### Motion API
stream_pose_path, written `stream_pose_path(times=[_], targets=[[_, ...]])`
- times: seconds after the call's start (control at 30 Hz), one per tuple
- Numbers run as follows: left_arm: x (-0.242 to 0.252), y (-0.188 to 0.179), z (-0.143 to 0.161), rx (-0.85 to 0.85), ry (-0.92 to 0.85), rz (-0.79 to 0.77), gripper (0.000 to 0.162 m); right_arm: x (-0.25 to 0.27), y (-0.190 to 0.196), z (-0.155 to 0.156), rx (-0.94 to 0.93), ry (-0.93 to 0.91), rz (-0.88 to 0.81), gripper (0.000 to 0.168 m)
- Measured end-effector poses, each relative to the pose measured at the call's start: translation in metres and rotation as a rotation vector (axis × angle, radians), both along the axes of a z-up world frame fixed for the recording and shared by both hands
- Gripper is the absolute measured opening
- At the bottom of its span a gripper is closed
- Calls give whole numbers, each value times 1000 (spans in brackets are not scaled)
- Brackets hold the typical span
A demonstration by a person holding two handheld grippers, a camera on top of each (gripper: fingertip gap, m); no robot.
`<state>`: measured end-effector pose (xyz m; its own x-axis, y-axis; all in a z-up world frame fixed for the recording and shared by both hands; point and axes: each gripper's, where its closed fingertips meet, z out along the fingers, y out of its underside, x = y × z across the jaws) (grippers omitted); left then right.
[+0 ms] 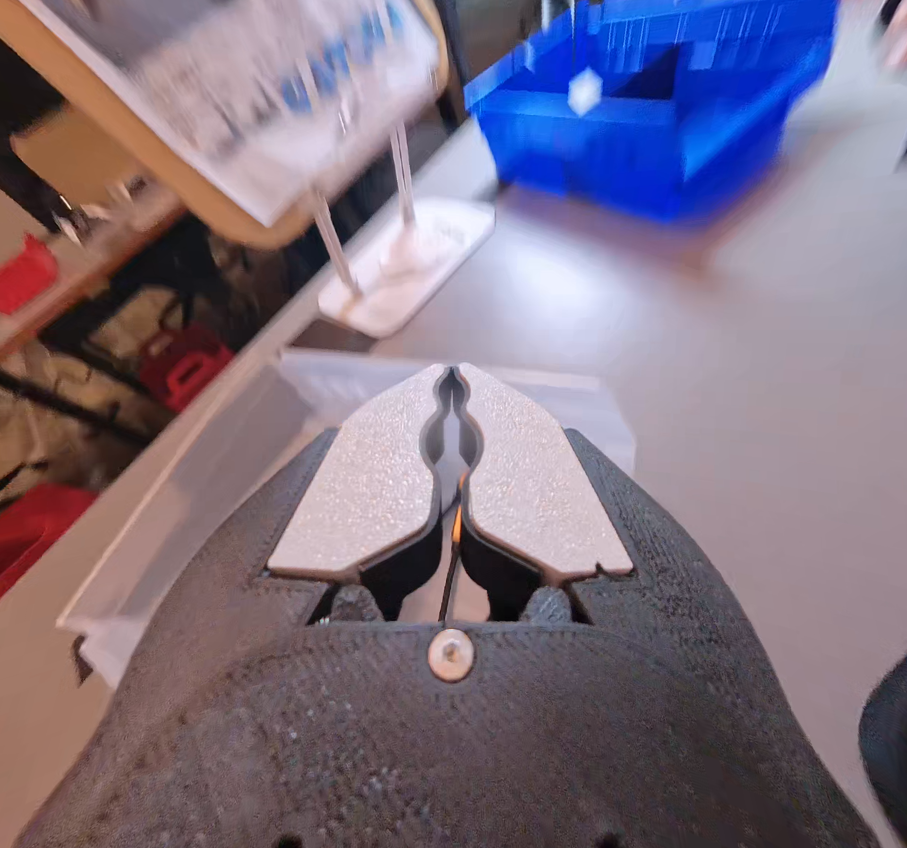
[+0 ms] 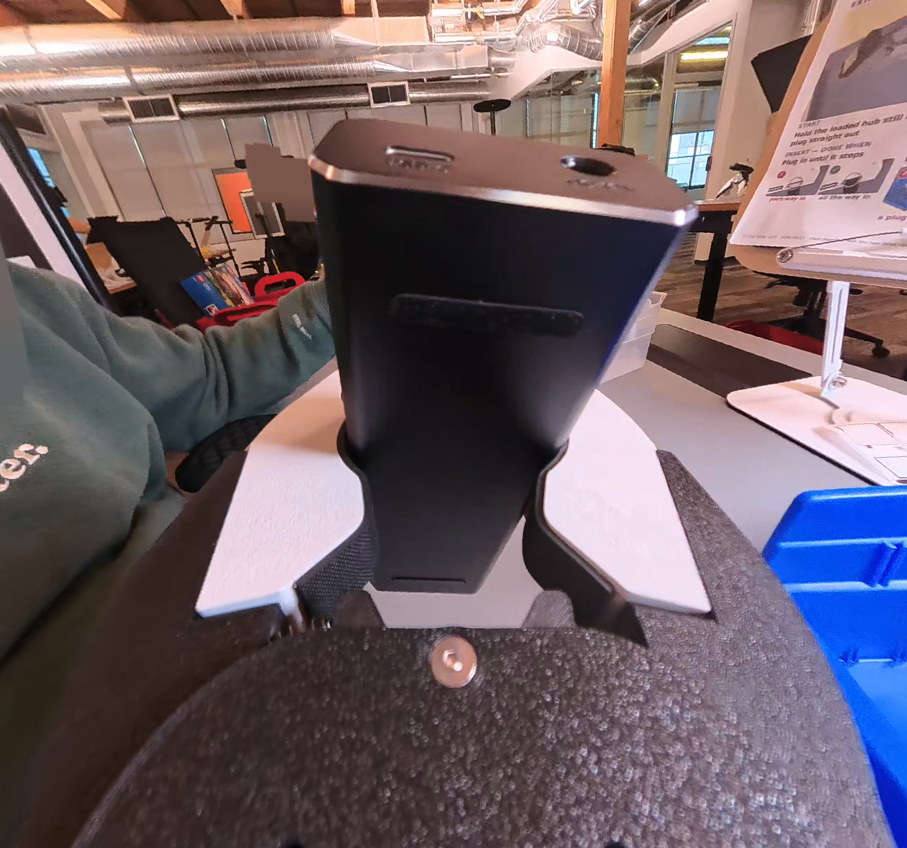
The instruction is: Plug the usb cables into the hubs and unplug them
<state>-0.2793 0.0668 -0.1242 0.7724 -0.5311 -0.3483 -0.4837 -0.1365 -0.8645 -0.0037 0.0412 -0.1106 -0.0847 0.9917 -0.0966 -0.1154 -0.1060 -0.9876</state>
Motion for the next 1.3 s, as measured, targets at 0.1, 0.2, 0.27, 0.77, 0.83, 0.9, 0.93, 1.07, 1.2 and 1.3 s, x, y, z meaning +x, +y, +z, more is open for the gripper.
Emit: stream_pose_path(times=[0.1,0.2,0.27,0.77,0.83,0.9,0.93,1.07,1.2,1.3], targets=[[-17,1,-56,-249,177,17,0,5,-1,0,15,-10,-11,73],[-27,-1,-99,-451,280,4,10,8,1,-5,-5,-17,-22,73],[-28,-7,-118,-562,308,-29,19,9,2,-9,-14,-27,-25,73],[-31,-25,-159,-886,353,-67,12,8,1,-15,-27,-47,-16,73],[-34,-26,-161,-885,407,-68,10,8,1,-15,-28,-45,-18,73],[-37,-25,-160,-873,450,-61,9,9,0,-13,-26,-41,-20,73],[-37,-24,-160,-863,466,-59,8,10,0,-13,-23,-39,-22,73],[-43,-18,-143,-775,501,-20,6,12,-1,-9,-17,-29,-24,73],[-45,-13,-87,-641,416,15,4,11,-1,-7,-14,-25,-23,73],[-46,-14,-45,-556,317,28,4,9,-2,-9,-16,-31,-17,73]])
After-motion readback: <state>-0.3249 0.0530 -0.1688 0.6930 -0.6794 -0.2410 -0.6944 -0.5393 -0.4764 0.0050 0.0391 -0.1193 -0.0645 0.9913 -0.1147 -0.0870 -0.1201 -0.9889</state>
